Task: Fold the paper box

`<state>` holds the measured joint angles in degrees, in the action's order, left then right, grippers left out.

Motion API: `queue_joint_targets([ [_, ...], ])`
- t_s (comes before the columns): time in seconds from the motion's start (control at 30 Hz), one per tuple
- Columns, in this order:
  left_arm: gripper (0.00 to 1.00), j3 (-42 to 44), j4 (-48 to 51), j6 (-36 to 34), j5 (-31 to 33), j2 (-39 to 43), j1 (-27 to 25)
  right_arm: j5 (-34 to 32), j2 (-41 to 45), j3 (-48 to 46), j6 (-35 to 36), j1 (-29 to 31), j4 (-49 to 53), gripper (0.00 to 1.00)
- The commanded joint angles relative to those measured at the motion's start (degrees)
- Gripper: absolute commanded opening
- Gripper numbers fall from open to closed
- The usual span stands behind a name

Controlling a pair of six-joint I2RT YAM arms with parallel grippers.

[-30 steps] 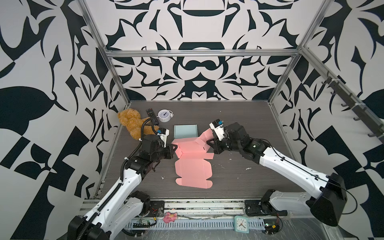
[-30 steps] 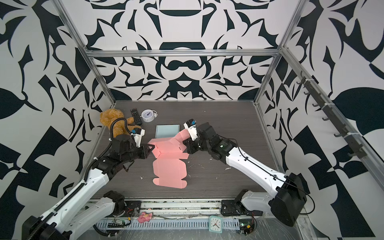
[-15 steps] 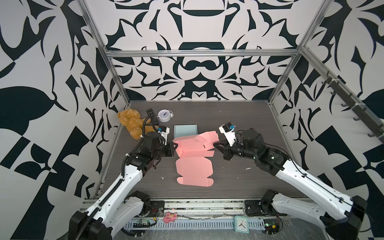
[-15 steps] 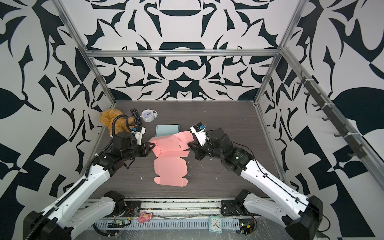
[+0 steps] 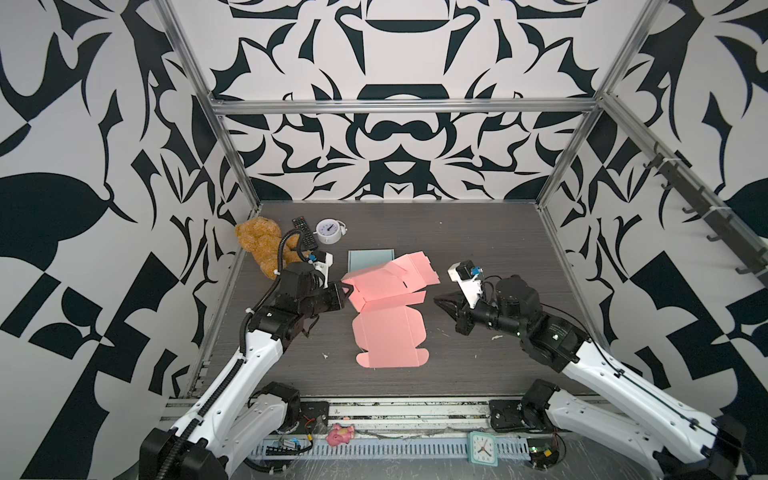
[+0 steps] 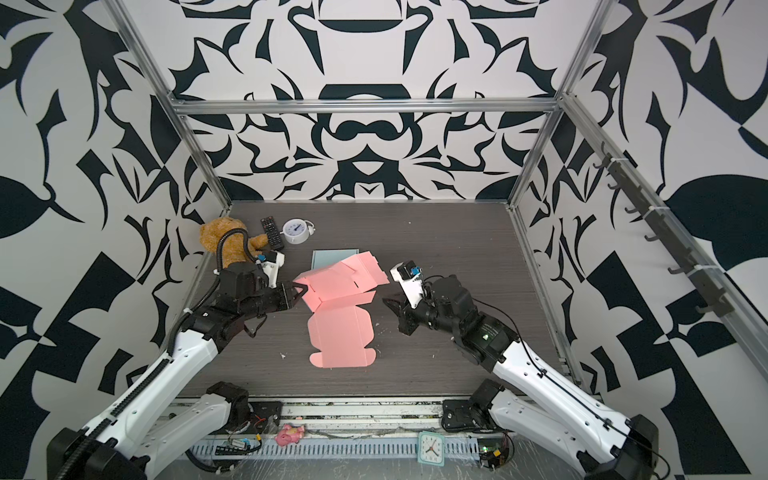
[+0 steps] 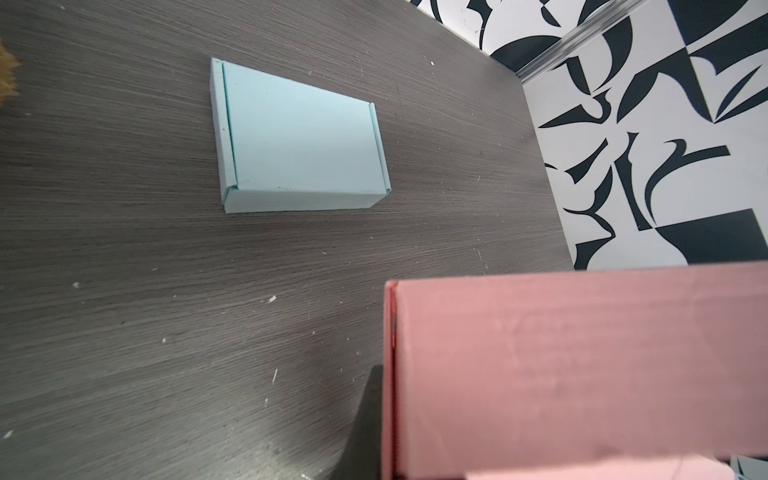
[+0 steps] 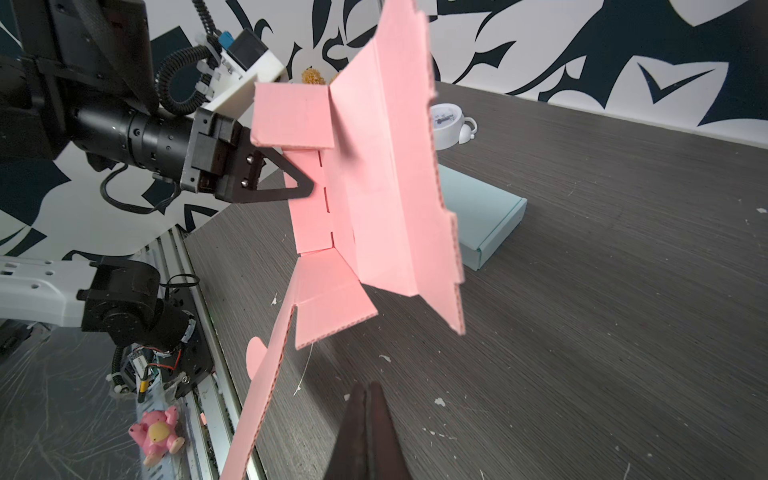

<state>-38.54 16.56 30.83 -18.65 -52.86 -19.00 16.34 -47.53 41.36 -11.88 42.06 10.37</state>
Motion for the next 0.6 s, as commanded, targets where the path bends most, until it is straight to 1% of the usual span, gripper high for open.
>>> queue_joint_targets([
  [0.0,0.06,-2.5,-0.2,1.0,-1.6,0.8,0.3,0.8,-0.9,0.6,-0.8,-0.2,-4.1,0.00],
  [0.13,0.06,-2.1,-0.3,0.8,-1.7,0.7,0.3,2.0,-2.2,1.3,-2.3,-0.2,-7.1,0.00],
  [0.3,0.06,-1.7,-0.6,1.0,-2.1,0.8,0.3,3.1,-5.4,2.9,-3.0,-0.1,-8.6,0.00],
  [0.57,0.06,-1.0,-1.2,1.1,-2.1,0.5,0.3,4.8,-7.4,3.3,-5.6,0.3,-13.5,0.00],
])
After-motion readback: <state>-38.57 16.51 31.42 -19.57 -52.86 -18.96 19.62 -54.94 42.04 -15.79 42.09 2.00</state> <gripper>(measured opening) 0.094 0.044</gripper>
